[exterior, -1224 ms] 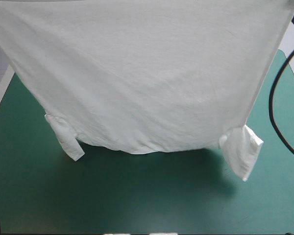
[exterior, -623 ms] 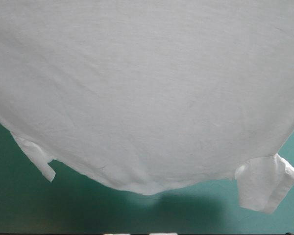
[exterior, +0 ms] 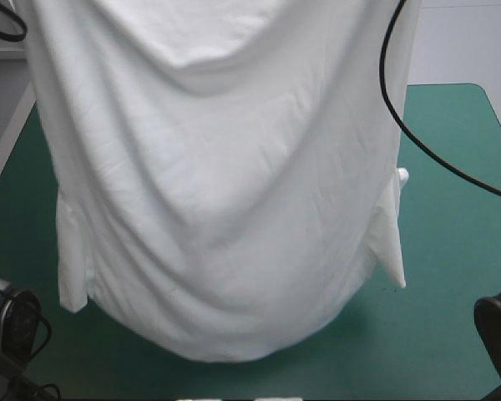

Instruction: Fold the cloth

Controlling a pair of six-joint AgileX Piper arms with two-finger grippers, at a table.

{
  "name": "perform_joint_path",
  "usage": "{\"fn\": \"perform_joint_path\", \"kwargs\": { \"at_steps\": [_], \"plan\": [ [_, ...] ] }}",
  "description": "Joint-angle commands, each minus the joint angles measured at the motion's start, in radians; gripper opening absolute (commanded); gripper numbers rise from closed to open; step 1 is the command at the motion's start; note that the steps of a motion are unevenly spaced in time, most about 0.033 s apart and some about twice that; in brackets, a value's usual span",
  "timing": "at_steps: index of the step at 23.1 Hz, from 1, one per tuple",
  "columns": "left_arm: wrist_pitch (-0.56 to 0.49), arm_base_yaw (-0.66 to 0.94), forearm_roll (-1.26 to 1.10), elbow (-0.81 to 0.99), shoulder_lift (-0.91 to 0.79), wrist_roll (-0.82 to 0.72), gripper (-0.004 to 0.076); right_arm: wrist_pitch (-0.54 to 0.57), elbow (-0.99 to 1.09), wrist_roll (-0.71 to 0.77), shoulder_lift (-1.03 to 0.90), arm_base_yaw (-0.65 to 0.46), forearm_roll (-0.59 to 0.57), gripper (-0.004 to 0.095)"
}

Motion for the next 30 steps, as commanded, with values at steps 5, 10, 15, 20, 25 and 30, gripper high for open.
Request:
{"fn": "perform_joint_path", "kwargs": {
  "at_steps": [5,10,15,20,25,30],
  "plan": [
    [-0.252,-0.002,-0.019,-0.014,0.007,-0.004,-0.0008,-0.273,-0.011,-0.011,0.018,-0.003,-0.02,-0.0015],
    [-0.283,-0.002,0.004,-0.014,-0.002,0.035,-0.0008,-0.299,-0.011,-0.011,0.016,-0.003,-0.069,-0.0015],
    [-0.139,-0.002,0.004,-0.012,0.021,0.074,-0.0008,-0.082,-0.011,0.004,0.044,-0.003,-0.073,-0.0015],
    [0.091,-0.002,-0.021,-0.012,0.147,0.058,-0.0008,0.208,-0.01,0.087,0.223,-0.017,-0.076,-0.0015],
    [0.2,-0.002,-0.084,0.151,0.299,-0.022,-0.0008,0.511,-0.002,0.125,0.457,-0.017,-0.062,-0.0015],
    [0.312,-0.002,0.007,0.477,0.317,0.002,-0.0008,0.625,0.052,0.122,0.553,-0.049,0.053,-0.0015]
  ]
}}
